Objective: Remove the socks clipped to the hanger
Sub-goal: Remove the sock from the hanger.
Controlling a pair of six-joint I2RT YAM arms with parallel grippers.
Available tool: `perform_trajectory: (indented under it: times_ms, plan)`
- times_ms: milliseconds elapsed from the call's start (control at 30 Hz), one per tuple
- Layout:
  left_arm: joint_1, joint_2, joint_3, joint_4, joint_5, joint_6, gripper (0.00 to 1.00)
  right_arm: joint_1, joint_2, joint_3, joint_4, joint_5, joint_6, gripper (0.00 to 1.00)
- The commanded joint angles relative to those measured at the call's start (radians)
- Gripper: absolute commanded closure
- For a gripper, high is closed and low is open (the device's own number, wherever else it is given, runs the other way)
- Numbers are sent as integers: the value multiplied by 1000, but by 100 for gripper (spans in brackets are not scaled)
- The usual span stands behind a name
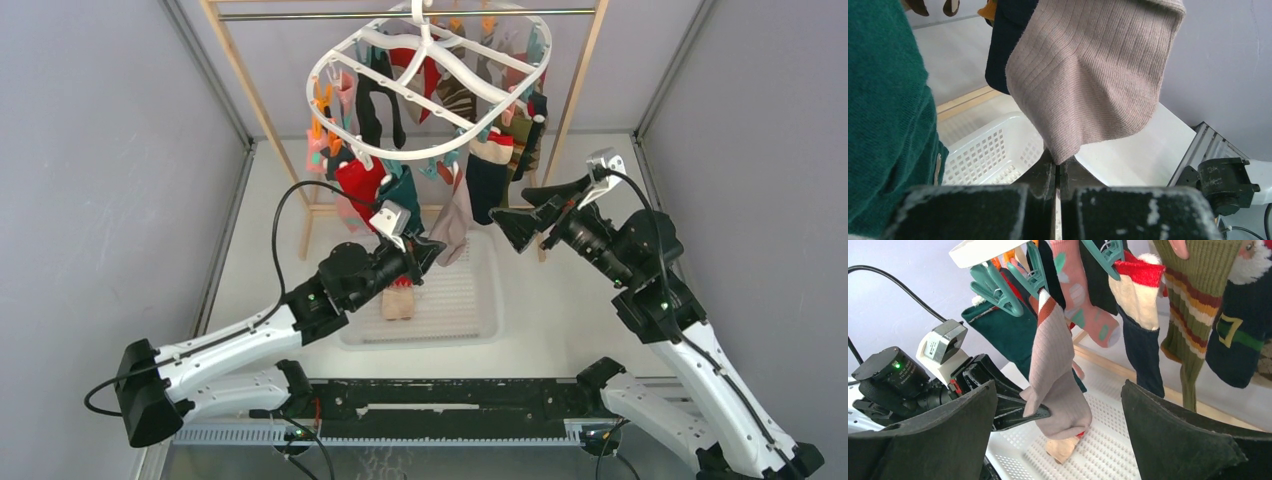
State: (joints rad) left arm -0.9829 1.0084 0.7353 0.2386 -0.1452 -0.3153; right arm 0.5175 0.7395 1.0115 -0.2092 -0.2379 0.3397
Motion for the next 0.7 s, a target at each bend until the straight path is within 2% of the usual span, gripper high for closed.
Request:
perform_trajectory:
  times_ms: [0,167,500,667]
  plan:
    - [12,-40,36,3,23,-5,100,-5,36,46,125,-32,-38,0]
    - [16,-53,33,-10,44,-14,100,-5,86,47,176,-43,-84,0]
    - [25,-112,45,-75,61,-13,100,-7,170,52,338,-110,-60,0]
    - [31,-135,36,-81,66,-18,100,-7,203,91,362,-195,-44,7]
